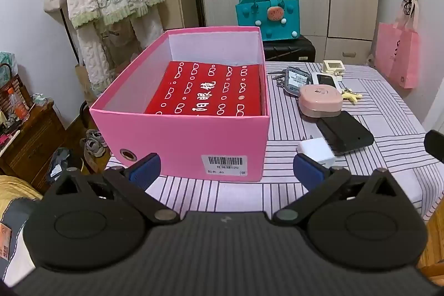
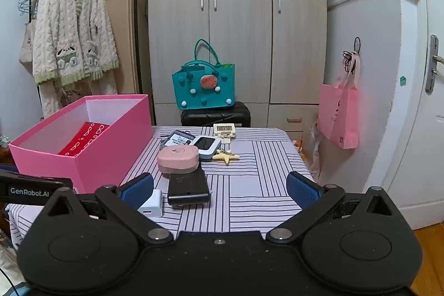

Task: Organize rigid objects
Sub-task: 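Move the right tool toward the pink compact case on the black power bank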

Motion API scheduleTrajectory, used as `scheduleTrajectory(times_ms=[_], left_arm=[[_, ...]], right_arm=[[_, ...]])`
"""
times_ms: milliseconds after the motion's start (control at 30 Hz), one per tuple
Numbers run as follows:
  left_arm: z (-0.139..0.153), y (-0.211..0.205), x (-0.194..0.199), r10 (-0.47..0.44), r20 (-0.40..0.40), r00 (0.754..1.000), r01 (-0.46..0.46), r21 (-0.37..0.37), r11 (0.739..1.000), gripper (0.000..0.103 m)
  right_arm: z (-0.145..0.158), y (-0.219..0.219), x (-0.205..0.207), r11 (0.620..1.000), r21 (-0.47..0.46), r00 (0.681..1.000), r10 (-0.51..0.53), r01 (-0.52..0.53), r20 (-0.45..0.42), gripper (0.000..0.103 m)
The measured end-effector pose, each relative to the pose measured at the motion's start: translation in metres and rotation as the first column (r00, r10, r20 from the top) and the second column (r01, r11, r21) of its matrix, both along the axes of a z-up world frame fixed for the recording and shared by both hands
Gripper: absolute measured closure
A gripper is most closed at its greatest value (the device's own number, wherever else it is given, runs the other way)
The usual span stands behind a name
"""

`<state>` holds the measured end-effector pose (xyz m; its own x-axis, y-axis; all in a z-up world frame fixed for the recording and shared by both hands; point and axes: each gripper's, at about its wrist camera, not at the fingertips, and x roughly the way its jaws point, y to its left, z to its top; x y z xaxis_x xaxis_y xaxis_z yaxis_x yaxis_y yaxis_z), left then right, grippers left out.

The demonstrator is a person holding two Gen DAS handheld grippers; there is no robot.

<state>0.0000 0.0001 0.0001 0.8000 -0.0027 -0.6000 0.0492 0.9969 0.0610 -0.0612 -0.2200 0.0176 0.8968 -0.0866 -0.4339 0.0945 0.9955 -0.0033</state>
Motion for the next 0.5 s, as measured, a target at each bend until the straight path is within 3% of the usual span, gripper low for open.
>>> scheduleTrajectory(times_ms=[167, 500], left_arm=[[0.001, 0.0, 0.0, -0.006, -0.011, 1.0, 0.005, -0.003, 1.0, 0.0], [-0.003, -0.014, -0.008, -0.065, 0.04, 0.997, 0.063, 0.05, 0.997, 0.0]], right_arm=[[0.0, -0.002, 0.0, 1.0, -0.006, 1.0, -0.002, 0.002, 0.008, 0.0], [-0.004, -0.006, -0.001, 1.0, -0.002, 1.0, 0.002, -0.002, 0.005, 0.0]])
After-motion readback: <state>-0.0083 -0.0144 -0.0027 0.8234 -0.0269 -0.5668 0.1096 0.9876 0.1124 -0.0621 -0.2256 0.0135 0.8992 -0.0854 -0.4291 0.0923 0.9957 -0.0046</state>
